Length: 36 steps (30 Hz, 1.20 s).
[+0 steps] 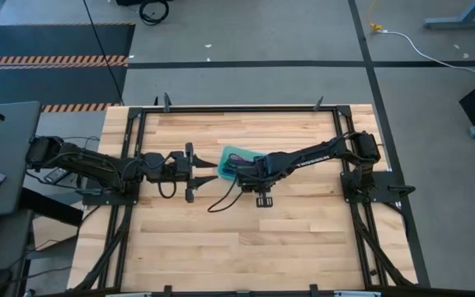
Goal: Pick and place USB-C Cables
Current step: Adjust the green bin to the middle of the table
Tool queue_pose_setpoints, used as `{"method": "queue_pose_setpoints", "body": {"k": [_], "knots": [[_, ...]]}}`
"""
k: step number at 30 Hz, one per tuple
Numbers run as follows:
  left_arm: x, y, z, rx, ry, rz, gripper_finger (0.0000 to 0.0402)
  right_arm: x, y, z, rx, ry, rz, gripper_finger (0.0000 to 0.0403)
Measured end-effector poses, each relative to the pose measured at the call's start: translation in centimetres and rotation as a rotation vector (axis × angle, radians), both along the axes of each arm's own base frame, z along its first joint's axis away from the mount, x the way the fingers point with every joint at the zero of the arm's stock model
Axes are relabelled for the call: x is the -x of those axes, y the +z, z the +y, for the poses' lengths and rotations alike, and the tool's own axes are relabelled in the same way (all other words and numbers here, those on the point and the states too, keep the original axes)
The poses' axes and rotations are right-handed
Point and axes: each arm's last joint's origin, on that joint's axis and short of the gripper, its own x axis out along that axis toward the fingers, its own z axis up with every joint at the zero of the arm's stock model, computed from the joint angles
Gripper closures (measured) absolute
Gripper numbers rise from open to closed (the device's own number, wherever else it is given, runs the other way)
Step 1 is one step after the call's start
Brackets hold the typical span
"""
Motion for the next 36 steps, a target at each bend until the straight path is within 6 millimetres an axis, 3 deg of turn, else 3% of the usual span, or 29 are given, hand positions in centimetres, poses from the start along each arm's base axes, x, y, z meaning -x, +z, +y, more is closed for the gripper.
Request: {"method": "queue_pose_setpoints", "body": {"k": [22,36], "knots": [[0.0,0.0,0.0,0.001,0.000,-0.001,0.0230,0.6,0.0,2.4,-0.049,0.079,0.045,0.0396],[0.0,0.0,0.0,0.002,0.000,-0.001,0.0230,0.8,-0.1,2.4,-0.046,0.126,0.072,0.0396]]}}
